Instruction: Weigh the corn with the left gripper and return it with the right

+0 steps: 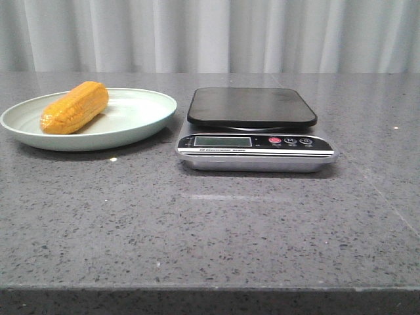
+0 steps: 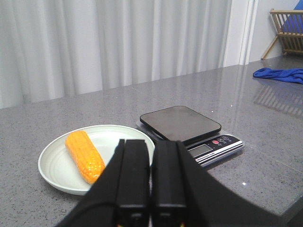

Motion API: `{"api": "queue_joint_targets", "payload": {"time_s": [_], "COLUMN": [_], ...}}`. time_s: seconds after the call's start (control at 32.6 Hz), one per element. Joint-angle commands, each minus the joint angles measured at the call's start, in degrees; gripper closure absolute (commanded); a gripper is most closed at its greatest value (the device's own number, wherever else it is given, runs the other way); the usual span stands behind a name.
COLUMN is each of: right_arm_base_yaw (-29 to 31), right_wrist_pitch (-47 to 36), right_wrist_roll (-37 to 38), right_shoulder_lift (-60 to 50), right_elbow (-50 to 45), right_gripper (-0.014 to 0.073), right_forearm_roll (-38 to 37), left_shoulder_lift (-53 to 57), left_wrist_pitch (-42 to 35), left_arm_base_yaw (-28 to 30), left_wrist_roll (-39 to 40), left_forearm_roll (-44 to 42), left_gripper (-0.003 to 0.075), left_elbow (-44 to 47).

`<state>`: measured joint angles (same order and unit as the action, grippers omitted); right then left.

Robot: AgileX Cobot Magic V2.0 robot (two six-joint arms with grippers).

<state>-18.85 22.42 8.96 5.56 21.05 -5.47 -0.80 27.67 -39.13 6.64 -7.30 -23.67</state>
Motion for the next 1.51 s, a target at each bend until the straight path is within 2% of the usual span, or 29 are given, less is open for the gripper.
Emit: {"api": "queue_joint_targets", "payload": {"time_s": [0.0, 0.12, 0.22, 0.37, 0.52, 0.71, 0.98, 1.04, 1.29, 1.47], "right_arm_base_yaw": [0.43, 0.43, 0.43, 0.43, 0.43, 0.43, 0.43, 0.43, 0.43, 0.43], "right_wrist_pitch": [-5.02, -5.02, -5.02, -5.02, -5.02, -5.02, -5.02, -4.96, -5.01, -5.01], "right_wrist_roll": [-0.02, -0.02, -0.02, -0.02, -0.02, -0.02, -0.02, -0.02, -0.02, -0.02], "right_shoulder_lift": [0.76, 0.76, 0.76, 0.76, 0.76, 0.76, 0.76, 0.76, 0.76, 0.76], "right_elbow": [1.23, 1.23, 1.23, 1.23, 1.23, 1.23, 1.23, 1.23, 1.23, 1.23], "right_gripper": [0.0421, 0.0421, 0.0421, 0.0421, 0.0421, 0.0421, 0.0421, 0.0421, 0.0421, 0.0421], "right_forearm_roll": [-0.81, -0.81, -0.81, -0.81, -0.81, -0.81, -0.81, -0.81, -0.81, -0.81], "left_shoulder_lift": [-0.9, -0.99, -0.99, -0.99, -0.99, -0.99, 2.19, 2.29, 2.29, 2.29], "left_wrist_pitch": [-4.95, -5.18, -5.18, -7.8, -12.83, -18.89, -28.79, -27.07, -28.66, -31.98], "left_arm_base_yaw": [0.06, 1.04, 5.3, 18.3, 32.56, 42.49, 42.82, 42.06, 36.82, 36.56], "left_wrist_roll": [0.13, 0.13, 0.13, 0.13, 0.13, 0.13, 0.25, 0.23, 0.13, 0.13], "left_forearm_roll": [0.11, -1.57, -4.73, -4.27, 0.27, 0.38, 0.95, 1.21, 0.44, 2.67], "left_gripper": [0.0594, 0.0594, 0.0594, 0.0594, 0.0594, 0.0594, 0.0594, 0.0594, 0.0594, 0.0594], "left_elbow": [-0.84, 1.12, 3.0, 5.87, 9.94, 15.33, 24.27, 24.18, 24.29, 24.29]}}
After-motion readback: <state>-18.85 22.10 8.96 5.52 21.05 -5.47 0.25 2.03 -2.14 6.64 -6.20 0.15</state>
